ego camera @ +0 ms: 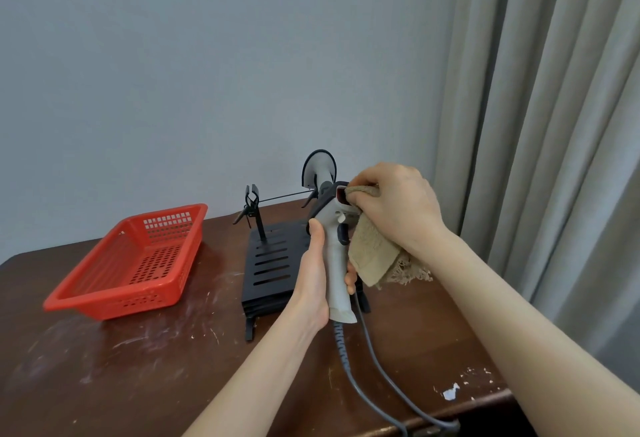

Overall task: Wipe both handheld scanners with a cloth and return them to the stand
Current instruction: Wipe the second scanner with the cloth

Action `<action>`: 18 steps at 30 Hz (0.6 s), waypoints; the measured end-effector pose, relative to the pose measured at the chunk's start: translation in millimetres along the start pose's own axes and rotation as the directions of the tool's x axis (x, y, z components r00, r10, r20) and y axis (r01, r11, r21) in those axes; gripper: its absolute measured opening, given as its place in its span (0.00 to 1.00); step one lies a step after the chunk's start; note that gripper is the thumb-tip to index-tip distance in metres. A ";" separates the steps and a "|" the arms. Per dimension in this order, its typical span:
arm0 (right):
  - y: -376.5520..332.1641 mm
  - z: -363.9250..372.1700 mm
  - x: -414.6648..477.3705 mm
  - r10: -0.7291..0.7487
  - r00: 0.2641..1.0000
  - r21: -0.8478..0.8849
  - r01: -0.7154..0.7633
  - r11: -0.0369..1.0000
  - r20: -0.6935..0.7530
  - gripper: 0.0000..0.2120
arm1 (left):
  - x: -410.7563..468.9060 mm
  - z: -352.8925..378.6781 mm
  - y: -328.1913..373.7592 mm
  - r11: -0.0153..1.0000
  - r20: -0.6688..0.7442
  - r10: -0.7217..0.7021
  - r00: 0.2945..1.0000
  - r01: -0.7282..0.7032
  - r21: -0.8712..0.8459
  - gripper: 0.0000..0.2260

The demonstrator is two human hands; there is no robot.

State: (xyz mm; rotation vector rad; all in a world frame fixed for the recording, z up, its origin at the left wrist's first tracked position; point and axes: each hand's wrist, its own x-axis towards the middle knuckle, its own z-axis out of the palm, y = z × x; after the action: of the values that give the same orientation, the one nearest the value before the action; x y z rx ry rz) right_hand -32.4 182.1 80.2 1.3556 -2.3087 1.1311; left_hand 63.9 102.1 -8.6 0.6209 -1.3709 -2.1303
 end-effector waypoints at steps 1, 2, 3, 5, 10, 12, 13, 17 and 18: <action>-2.0 0.4 0.1 -0.010 1.000 0.053 0.009 0.999 0.011 0.06 | -0.2 0.4 0.1 1.000 0.004 -0.005 1.000 0.005 -0.009 0.31; -3.7 0.6 0.0 -0.020 0.999 0.107 0.017 0.994 0.026 0.06 | -0.7 1.0 0.2 1.000 0.007 -0.013 1.000 0.013 -0.022 0.31; -5.0 0.6 -0.1 -0.032 0.999 0.140 0.026 0.990 0.043 0.06 | -0.6 1.3 0.5 0.999 0.009 -0.018 1.000 0.019 -0.035 0.30; -4.6 0.6 -1.0 -0.066 0.995 0.137 0.055 0.989 0.072 0.06 | -0.4 0.6 1.2 0.999 0.005 -0.021 1.000 0.022 -0.039 0.30; 1.3 -1.0 -4.2 -0.112 0.989 -0.058 0.118 0.991 0.096 0.08 | 1.0 -3.1 2.1 0.999 -0.048 -0.035 0.998 0.035 -0.018 0.30; 2.3 -1.4 -3.9 -0.098 0.989 -0.112 0.110 0.988 0.108 0.08 | 0.9 -3.7 1.8 0.999 -0.055 -0.042 0.998 0.041 -0.019 0.30; 2.9 -1.8 -3.0 -0.086 0.989 -0.142 0.102 0.985 0.119 0.08 | 0.3 -3.6 2.1 0.999 -0.057 -0.044 0.997 0.043 -0.019 0.30; 11.7 -8.6 1.3 0.008 0.999 -0.320 0.009 0.947 0.053 0.10 | -2.4 -2.4 5.1 0.996 -0.060 -0.062 0.996 0.058 -0.062 0.29; 14.7 -10.6 1.3 0.017 1.000 -0.327 -0.020 0.945 -0.012 0.10 | -3.3 -1.9 6.6 0.994 -0.055 -0.069 0.996 0.064 -0.093 0.29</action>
State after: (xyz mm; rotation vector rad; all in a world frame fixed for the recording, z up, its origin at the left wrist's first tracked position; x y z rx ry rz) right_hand -47.1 192.8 80.7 1.2018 -2.3740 0.7116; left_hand 68.7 100.7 -3.0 0.6946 -1.2302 -2.1961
